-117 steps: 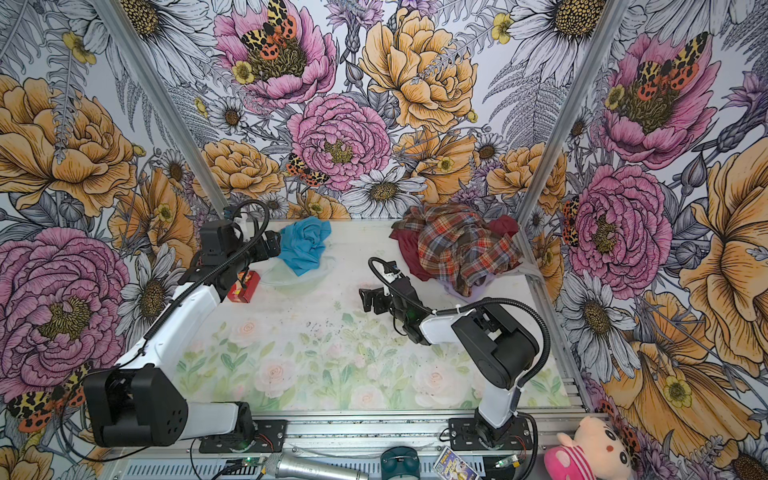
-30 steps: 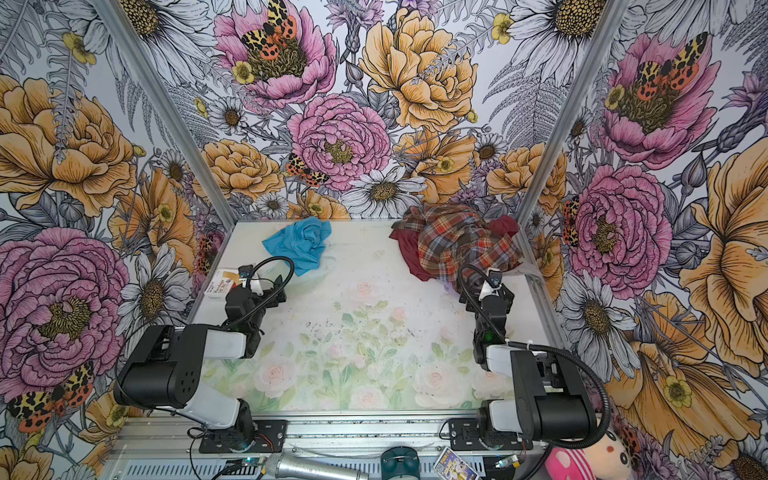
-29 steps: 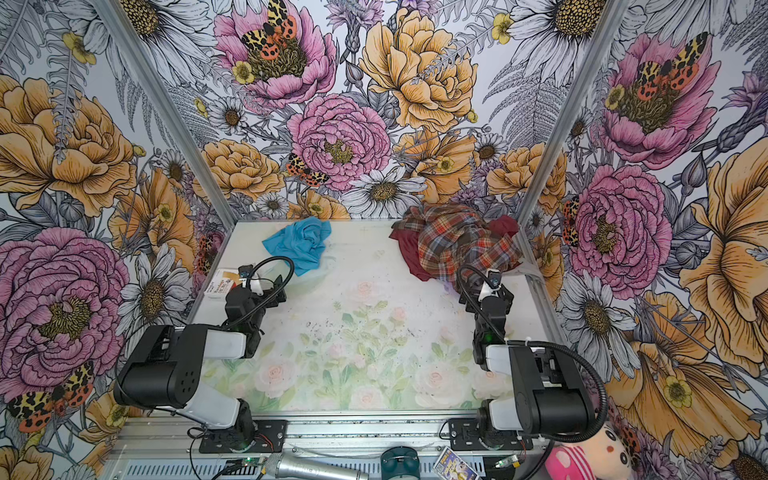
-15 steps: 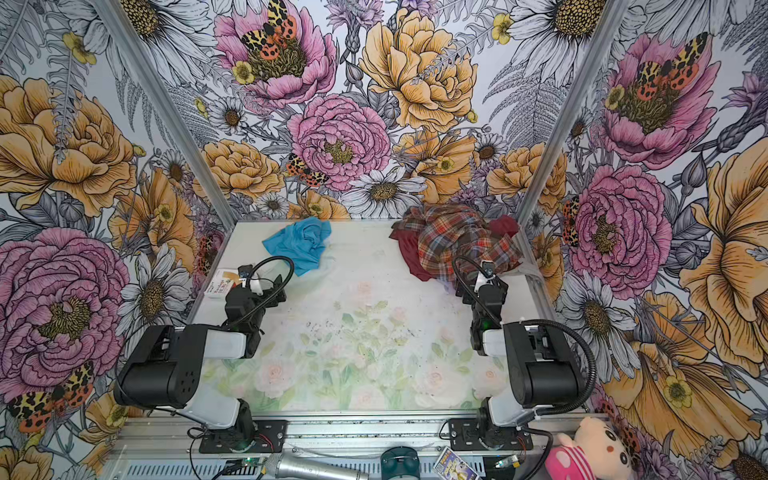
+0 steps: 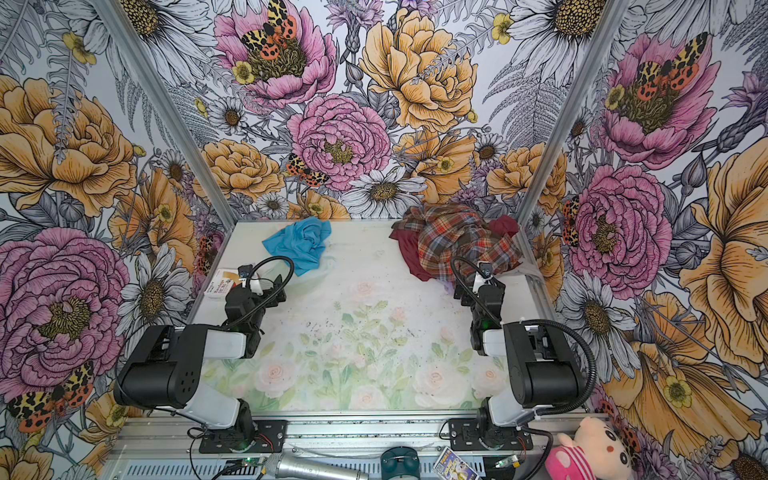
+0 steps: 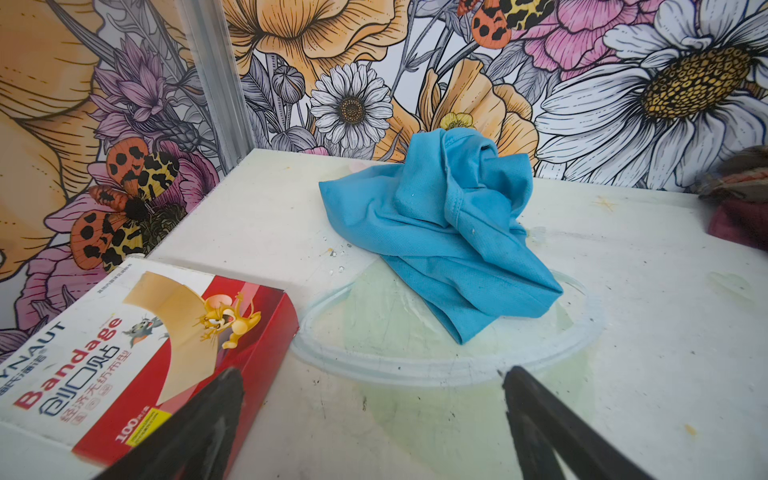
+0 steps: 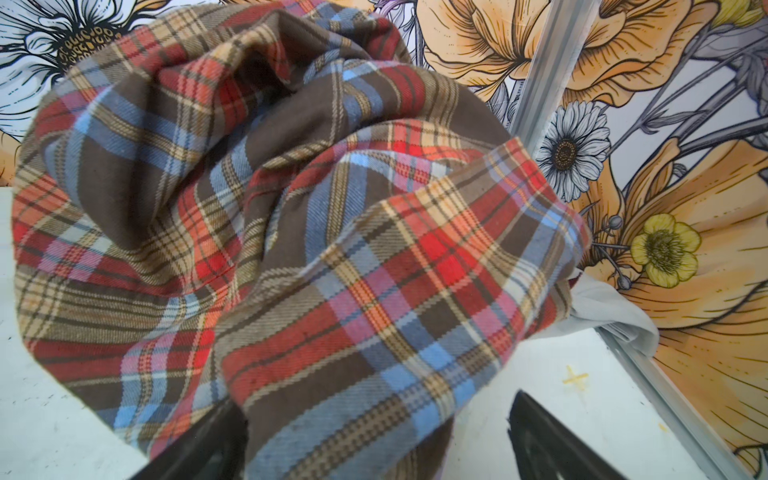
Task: Pick out a specific cloth from the pile
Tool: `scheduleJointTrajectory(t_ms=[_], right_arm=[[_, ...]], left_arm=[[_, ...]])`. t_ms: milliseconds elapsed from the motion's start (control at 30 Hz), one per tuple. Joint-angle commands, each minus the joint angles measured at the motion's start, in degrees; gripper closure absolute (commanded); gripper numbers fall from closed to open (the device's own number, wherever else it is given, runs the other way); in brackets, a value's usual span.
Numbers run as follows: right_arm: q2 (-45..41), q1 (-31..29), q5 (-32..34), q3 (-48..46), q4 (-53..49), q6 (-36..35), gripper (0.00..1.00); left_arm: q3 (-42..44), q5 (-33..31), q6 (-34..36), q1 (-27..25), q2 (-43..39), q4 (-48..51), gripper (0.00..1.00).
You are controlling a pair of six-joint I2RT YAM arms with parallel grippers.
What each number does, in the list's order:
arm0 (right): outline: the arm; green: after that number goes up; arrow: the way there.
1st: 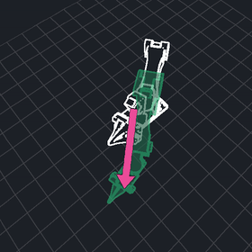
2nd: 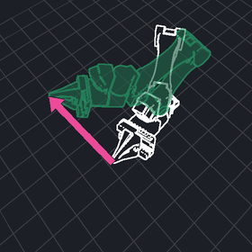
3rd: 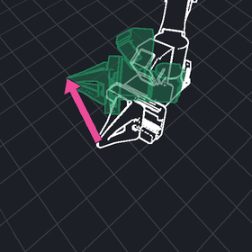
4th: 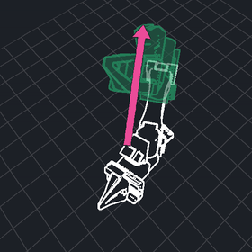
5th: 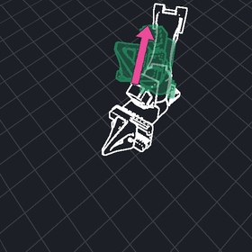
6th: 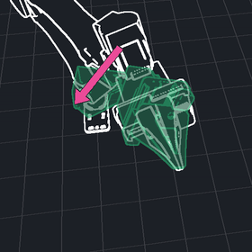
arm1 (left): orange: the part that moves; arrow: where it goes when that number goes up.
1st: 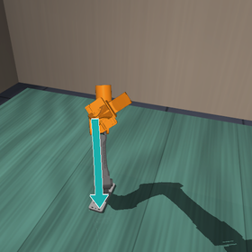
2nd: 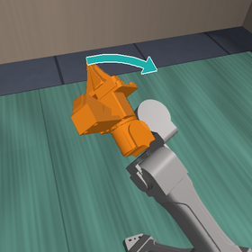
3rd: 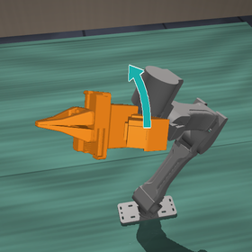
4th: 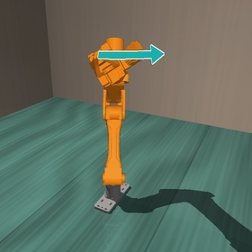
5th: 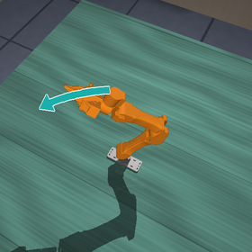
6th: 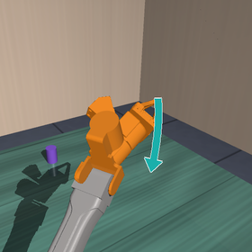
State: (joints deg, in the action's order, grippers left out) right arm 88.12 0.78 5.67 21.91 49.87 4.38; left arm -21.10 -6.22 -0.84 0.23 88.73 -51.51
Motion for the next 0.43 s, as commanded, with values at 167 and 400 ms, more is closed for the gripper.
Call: scheduleJointTrajectory(t_ms=[167,400], right_arm=[[0.1,-0.1,-1.4,0.9,-0.4,-0.7,0.01],[0.0,1.7,-4.3,0.8,-0.3,0.5,0.0]], left_arm=[[-0.8,-0.9,1.0,-0.2,0.0,-1.7,0.01],[-0.7,-1.3,1.2,-0.3,0.0,-1.7,0.01]])
